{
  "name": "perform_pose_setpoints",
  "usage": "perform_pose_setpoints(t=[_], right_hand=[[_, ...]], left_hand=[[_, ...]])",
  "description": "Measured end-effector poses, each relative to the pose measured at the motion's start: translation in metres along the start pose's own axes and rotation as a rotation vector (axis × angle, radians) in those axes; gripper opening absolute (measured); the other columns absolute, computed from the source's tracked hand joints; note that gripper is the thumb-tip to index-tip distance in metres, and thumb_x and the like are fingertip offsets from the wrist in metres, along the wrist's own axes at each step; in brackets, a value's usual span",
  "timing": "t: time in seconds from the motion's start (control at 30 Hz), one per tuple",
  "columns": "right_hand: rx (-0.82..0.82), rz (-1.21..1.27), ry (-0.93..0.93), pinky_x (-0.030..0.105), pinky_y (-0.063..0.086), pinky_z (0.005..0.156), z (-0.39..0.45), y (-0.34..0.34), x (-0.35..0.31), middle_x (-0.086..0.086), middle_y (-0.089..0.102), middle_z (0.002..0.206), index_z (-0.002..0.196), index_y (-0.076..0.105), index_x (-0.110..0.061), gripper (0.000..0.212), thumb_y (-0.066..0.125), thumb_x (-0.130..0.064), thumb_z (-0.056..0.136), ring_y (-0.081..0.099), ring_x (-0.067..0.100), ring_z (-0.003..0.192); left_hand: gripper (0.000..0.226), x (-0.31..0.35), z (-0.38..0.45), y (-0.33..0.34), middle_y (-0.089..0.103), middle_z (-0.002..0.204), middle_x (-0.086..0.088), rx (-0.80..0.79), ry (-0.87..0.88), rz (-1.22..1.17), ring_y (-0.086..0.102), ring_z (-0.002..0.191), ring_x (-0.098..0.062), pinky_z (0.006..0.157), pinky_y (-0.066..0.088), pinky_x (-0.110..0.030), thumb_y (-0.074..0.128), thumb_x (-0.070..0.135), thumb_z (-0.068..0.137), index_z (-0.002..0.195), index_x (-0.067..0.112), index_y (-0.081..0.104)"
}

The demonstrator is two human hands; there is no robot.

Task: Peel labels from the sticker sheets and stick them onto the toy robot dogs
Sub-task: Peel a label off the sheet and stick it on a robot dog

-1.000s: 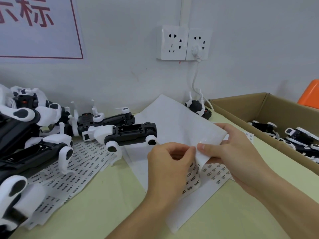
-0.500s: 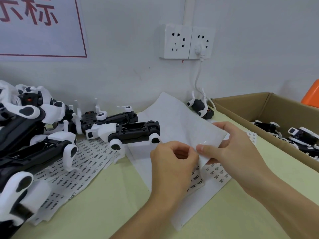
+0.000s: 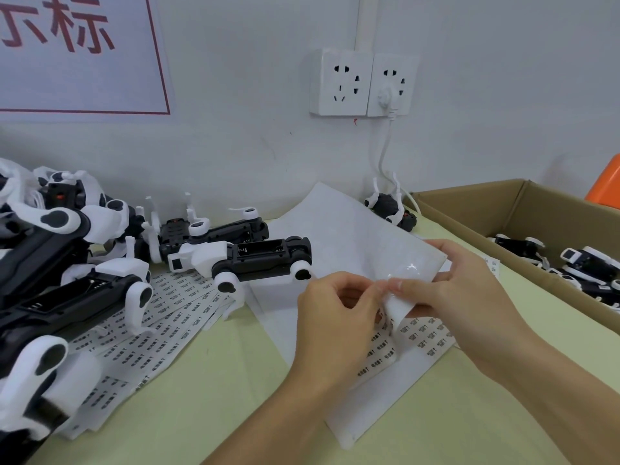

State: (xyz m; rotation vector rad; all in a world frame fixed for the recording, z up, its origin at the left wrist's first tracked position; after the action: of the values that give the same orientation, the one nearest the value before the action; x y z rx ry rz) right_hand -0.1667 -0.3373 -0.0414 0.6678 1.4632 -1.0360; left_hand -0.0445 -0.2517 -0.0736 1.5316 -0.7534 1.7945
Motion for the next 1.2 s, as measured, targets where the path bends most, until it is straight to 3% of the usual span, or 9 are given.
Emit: perform_pose_setpoints(t=[0.13, 0.3, 0.47, 0.57, 0.77, 0.9, 1.07, 1.2], right_hand=[[-0.016, 0.015, 0.009, 0.053, 0.057, 0.086, 0.0, 0.001, 0.002, 0.006, 0.078, 0.084, 0.109, 0.063, -0.026, 0.04, 0.08, -0.007, 0.078, 0.076, 0.028, 0.075], [-0.004, 0.012, 0.008, 0.051, 0.058, 0.085, 0.0, 0.001, 0.001, 0.006, 0.078, 0.081, 0.108, 0.063, -0.026, 0.041, 0.08, -0.007, 0.077, 0.076, 0.028, 0.073], [0.059, -0.102, -0.047, 0.034, 0.054, 0.061, -0.005, 0.002, -0.004, -0.001, 0.076, 0.07, 0.105, 0.057, -0.032, 0.038, 0.079, -0.012, 0.08, 0.073, 0.017, 0.061], [0.105, -0.223, -0.12, 0.027, 0.047, 0.054, -0.008, 0.004, -0.009, -0.007, 0.074, 0.064, 0.102, 0.053, -0.035, 0.038, 0.079, -0.018, 0.08, 0.07, 0.01, 0.056], [0.136, -0.311, -0.229, 0.026, 0.05, 0.053, -0.016, 0.013, -0.014, -0.007, 0.071, 0.058, 0.096, 0.05, -0.037, 0.038, 0.077, -0.016, 0.08, 0.067, 0.011, 0.054], [0.134, -0.299, -0.26, 0.012, 0.044, 0.047, -0.019, 0.016, -0.014, -0.005, 0.07, 0.055, 0.095, 0.049, -0.037, 0.039, 0.076, -0.013, 0.079, 0.064, 0.009, 0.049], [0.135, -0.268, -0.248, 0.012, 0.044, 0.047, -0.019, 0.017, -0.013, -0.005, 0.07, 0.055, 0.098, 0.05, -0.034, 0.038, 0.077, -0.013, 0.081, 0.065, 0.009, 0.05], [0.14, -0.225, -0.238, 0.011, 0.044, 0.047, -0.018, 0.016, -0.012, -0.005, 0.07, 0.056, 0.101, 0.051, -0.033, 0.038, 0.077, -0.013, 0.08, 0.065, 0.008, 0.05]], left_hand=[[0.011, -0.003, 0.001, -0.002, 0.076, 0.076, -0.003, -0.004, -0.029, -0.01, 0.074, 0.073, -0.019, 0.078, 0.062, -0.039, 0.073, 0.016, 0.091, 0.081, 0.013, 0.075], [0.015, -0.003, 0.001, -0.002, 0.076, 0.074, -0.001, 0.002, -0.03, -0.009, 0.073, 0.068, -0.013, 0.067, 0.059, -0.022, 0.069, 0.012, 0.094, 0.081, 0.014, 0.075], [0.015, -0.003, 0.002, 0.0, 0.075, 0.075, -0.003, -0.004, -0.023, 0.023, 0.073, 0.073, -0.019, 0.073, 0.062, -0.034, 0.066, 0.014, 0.094, 0.081, 0.013, 0.074], [0.015, -0.003, 0.001, 0.0, 0.073, 0.071, -0.004, -0.005, -0.022, 0.055, 0.071, 0.067, -0.018, 0.068, 0.061, -0.034, 0.064, 0.015, 0.093, 0.079, 0.013, 0.07], [0.022, -0.001, 0.0, 0.001, 0.067, 0.058, -0.002, -0.061, -0.063, 0.135, 0.059, 0.05, -0.008, 0.046, 0.044, -0.018, 0.055, 0.014, 0.092, 0.072, 0.01, 0.061], [0.023, 0.001, 0.0, 0.0, 0.066, 0.059, -0.004, -0.076, -0.068, 0.164, 0.057, 0.051, -0.009, 0.047, 0.044, -0.019, 0.051, 0.014, 0.092, 0.071, 0.01, 0.06], [0.008, 0.0, -0.002, 0.001, 0.061, 0.057, 0.002, -0.079, -0.073, 0.087, 0.052, 0.048, -0.009, 0.043, 0.039, -0.018, 0.05, 0.013, 0.093, 0.089, 0.019, 0.053], [0.018, 0.0, -0.002, 0.001, 0.057, 0.059, 0.002, -0.083, -0.026, 0.068, 0.045, 0.048, -0.008, 0.043, 0.036, -0.019, 0.048, 0.008, 0.094, 0.09, 0.026, 0.051]])
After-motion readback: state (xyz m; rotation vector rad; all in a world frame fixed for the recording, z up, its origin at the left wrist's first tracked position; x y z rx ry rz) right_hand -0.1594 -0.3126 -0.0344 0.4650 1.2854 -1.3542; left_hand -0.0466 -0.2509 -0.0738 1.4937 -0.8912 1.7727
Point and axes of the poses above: each hand's wrist, its own z-axis towards the middle knuckle, its own y-axis out of the palm, x = y × z, the point moved 4 cm from there along z, towards the middle knuckle
